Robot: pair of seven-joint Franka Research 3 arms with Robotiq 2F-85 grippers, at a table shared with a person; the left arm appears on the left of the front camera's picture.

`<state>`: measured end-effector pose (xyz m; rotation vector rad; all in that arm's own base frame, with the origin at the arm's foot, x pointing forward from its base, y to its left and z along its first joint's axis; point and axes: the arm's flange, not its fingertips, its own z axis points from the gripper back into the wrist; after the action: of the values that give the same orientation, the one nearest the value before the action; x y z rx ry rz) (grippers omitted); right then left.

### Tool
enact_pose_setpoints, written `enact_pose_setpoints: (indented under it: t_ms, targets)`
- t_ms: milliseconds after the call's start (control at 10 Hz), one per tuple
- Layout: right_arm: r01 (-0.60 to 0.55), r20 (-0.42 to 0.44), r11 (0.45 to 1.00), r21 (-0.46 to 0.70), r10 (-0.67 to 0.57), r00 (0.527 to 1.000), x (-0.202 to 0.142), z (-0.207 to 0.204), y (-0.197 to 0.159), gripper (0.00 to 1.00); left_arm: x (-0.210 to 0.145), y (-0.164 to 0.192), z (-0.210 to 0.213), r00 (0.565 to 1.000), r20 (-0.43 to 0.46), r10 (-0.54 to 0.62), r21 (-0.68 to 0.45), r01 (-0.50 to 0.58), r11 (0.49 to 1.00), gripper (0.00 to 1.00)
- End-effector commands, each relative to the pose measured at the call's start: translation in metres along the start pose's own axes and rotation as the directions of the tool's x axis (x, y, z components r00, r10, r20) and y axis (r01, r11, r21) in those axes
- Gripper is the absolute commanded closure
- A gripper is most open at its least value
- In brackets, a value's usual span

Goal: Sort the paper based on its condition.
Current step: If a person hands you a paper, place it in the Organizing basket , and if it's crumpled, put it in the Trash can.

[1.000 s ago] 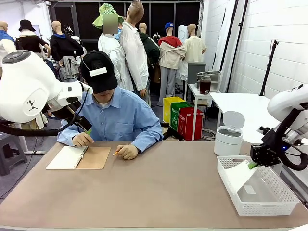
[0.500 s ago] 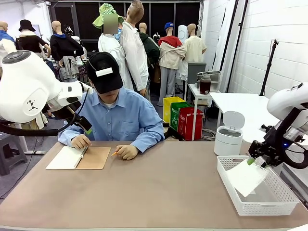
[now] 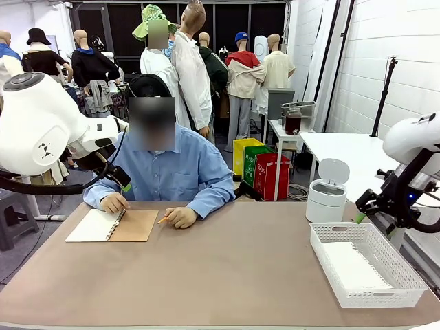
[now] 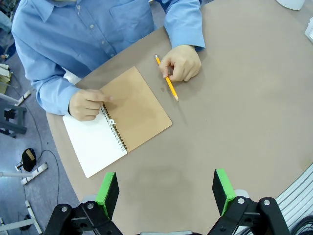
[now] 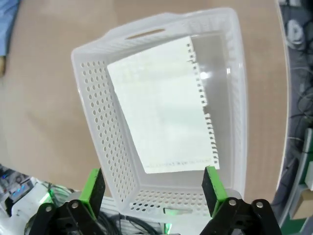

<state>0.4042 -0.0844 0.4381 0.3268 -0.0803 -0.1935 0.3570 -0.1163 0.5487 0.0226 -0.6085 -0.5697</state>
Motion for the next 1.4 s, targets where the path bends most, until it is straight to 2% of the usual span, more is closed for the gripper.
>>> enact_pose_setpoints:
  t_ms: [0,300,400,1300]
  targets:
    - [0.036,0.000,0.995,-0.095,-0.037,0.999,-0.009,0.029,0.012,0.00,0.000,0.000,0.000,1.000,0.001,0.002,-0.002,-0.002,1.000,0.00]
    - [0.049,0.063,0.985,-0.167,-0.039,0.997,-0.016,0.056,0.036,0.00,0.000,0.000,0.000,1.000,0.001,0.002,-0.002,-0.002,1.000,0.00]
    - [0.028,0.038,0.994,-0.109,-0.024,0.999,-0.011,0.043,0.019,0.00,0.000,0.000,0.000,1.000,0.001,0.002,-0.002,-0.002,1.000,0.00]
    - [0.028,0.038,0.994,-0.109,-0.024,0.999,-0.011,0.043,0.019,0.00,0.000,0.000,0.000,1.000,0.001,0.002,-0.002,-0.002,1.000,0.00]
